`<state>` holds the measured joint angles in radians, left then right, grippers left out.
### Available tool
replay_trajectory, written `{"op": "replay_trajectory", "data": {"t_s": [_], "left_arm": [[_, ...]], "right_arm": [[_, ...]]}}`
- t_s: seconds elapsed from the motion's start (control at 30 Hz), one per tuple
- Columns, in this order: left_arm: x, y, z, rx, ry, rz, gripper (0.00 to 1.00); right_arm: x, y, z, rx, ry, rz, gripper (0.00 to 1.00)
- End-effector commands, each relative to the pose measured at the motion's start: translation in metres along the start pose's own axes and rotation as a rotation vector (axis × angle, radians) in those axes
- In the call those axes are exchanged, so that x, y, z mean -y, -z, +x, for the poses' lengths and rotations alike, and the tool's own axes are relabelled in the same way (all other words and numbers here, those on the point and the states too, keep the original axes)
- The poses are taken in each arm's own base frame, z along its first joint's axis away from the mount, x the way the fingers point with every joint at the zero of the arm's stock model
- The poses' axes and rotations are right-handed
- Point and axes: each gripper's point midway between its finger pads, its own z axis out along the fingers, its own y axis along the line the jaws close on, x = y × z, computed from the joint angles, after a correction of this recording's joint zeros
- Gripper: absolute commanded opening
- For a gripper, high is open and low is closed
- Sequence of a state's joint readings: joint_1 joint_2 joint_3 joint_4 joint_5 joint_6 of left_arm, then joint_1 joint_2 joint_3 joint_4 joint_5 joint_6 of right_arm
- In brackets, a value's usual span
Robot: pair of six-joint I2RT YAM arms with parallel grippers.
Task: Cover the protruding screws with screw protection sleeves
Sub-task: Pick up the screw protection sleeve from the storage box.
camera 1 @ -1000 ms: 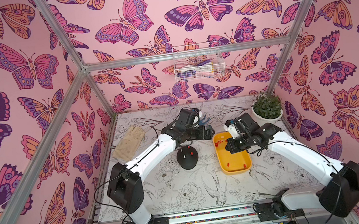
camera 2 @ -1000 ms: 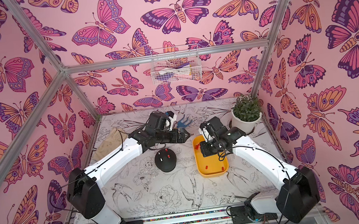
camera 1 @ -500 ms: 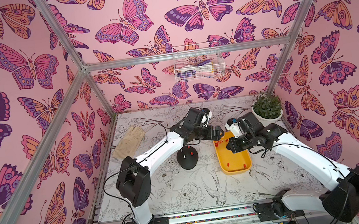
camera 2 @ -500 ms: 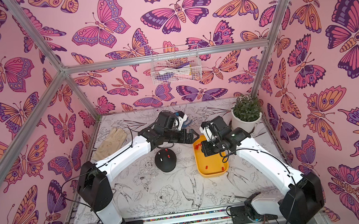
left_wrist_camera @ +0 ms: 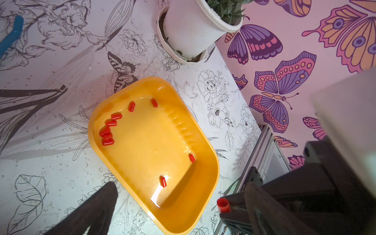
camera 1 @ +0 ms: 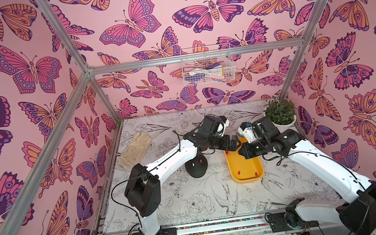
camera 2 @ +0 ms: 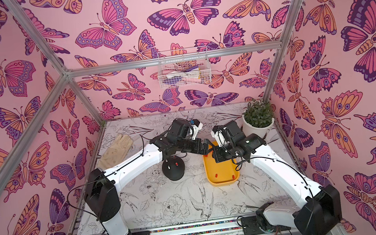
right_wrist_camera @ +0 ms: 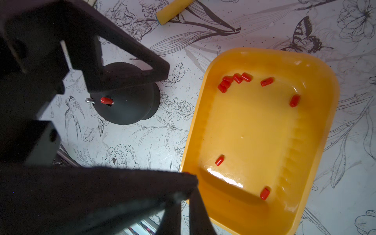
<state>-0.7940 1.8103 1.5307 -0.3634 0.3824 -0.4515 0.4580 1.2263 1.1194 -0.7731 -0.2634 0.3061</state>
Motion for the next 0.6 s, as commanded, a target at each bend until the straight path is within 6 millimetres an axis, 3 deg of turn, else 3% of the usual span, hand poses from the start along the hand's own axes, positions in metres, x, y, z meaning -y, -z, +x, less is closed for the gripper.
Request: {"op": "replay_trajectory", "data": {"t_s": [0.0,0.57], "left_arm": [[0.0075,-0.0057,-0.0012,-0.005,-0.014,0.023,1.00],[0.0085,-0.0070,0.0024,-0.010,-0.015,0.018,1.00]], "right_arm": [[-0.0070,0.0161,-0.0149,0.069,0.015,-0.021,0.12],[-0.0083,0.0258,-0.0188,0.100,0.013,-0.019,0.12]]}}
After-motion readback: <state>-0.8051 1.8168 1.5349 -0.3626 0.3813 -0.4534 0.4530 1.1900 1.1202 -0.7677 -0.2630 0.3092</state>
